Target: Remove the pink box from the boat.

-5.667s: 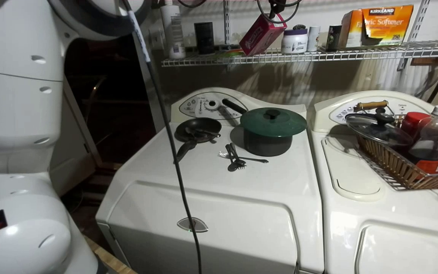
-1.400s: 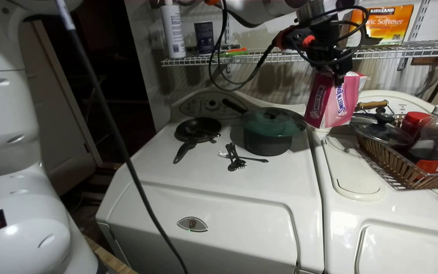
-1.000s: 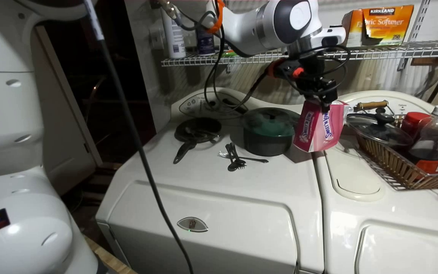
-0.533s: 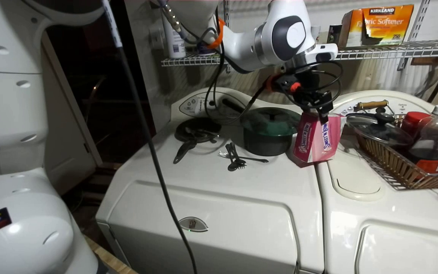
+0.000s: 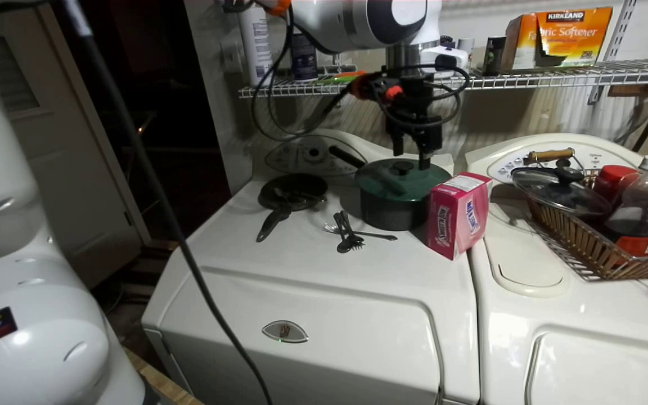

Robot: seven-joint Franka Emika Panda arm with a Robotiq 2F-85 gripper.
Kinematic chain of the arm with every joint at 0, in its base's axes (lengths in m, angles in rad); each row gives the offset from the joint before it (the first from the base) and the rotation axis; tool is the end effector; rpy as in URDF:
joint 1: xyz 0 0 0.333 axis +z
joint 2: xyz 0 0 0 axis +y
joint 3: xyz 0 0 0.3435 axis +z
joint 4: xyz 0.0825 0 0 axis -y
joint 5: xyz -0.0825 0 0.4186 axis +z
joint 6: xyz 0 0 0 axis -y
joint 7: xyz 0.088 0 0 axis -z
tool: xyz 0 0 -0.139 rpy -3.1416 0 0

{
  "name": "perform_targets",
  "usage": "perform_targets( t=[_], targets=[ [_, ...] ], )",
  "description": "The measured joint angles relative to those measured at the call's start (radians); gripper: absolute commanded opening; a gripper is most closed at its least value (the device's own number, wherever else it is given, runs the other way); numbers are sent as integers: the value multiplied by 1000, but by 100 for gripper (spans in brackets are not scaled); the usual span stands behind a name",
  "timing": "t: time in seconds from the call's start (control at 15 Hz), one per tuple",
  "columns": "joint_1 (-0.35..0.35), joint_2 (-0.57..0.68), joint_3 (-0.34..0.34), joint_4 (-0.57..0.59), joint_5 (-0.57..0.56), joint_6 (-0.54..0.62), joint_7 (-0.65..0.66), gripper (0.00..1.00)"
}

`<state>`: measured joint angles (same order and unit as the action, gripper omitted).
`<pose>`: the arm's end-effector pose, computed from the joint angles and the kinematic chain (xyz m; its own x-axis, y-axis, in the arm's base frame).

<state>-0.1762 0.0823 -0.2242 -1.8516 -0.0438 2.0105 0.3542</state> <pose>0.5791 -0.2461 0.4666 0.7388 -0.6674 0.0935 -0.6721 -0.7399 0.0286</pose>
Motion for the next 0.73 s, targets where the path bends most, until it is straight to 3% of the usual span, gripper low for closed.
perform_targets(
  t=[0.27,0.73],
  targets=[
    [2,-144,30,-33,89,-226,-102,100],
    [26,-342,85,-109,8,-255,-295,100]
  ],
)
